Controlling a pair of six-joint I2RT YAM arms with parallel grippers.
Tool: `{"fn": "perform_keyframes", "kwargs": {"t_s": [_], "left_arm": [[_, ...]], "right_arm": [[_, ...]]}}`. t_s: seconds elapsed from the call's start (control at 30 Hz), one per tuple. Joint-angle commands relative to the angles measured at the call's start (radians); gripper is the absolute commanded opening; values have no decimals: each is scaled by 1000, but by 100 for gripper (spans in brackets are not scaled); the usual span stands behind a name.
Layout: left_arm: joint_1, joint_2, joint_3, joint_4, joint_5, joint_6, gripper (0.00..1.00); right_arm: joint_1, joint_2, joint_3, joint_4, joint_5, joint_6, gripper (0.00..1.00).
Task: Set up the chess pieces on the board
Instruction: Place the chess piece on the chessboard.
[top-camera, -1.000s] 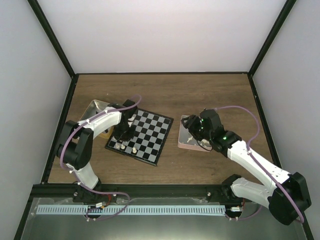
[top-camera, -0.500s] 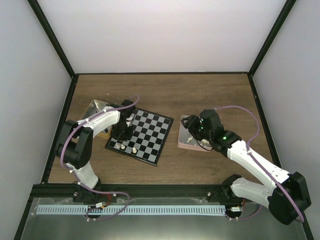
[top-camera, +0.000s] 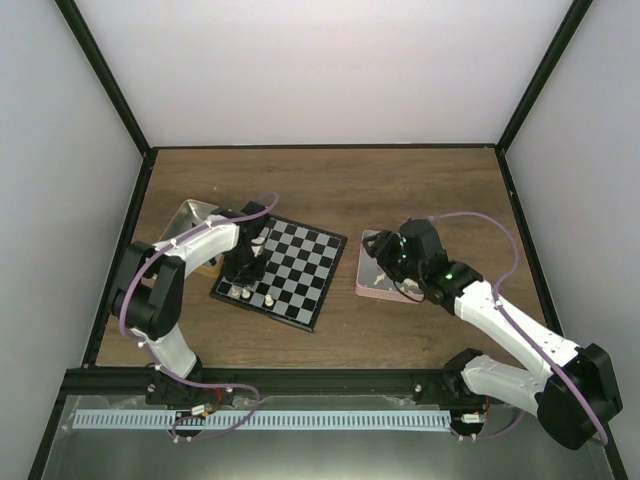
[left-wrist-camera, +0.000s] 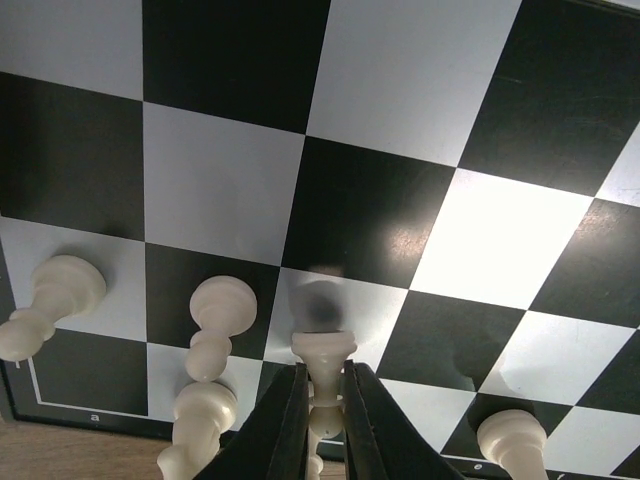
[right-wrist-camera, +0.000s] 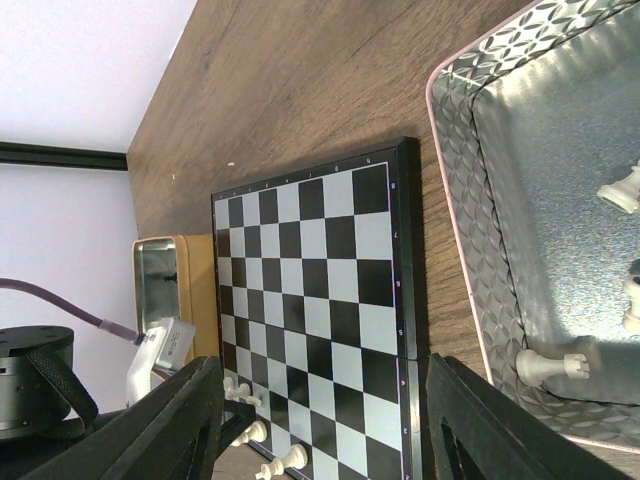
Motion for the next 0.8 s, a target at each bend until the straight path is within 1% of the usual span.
{"fn": "perform_keyframes", "kwargs": {"t_s": [0.0,0.4,0.57,0.77], "left_arm": [[3,-20,-10,-1,5,8,13],[3,-34,30,-1,12,17,14],[3,-45,36,0,16,17,21],[3,-38,29,13,5,15,21]], "right_arm": [[-5,-1,-11,5,22,-8,58],[-4,-1,-14,9,17,-6,58],[-4,-1,-15,10,14,-6,58],[-3,0,-15,14,12,-8,58]]}}
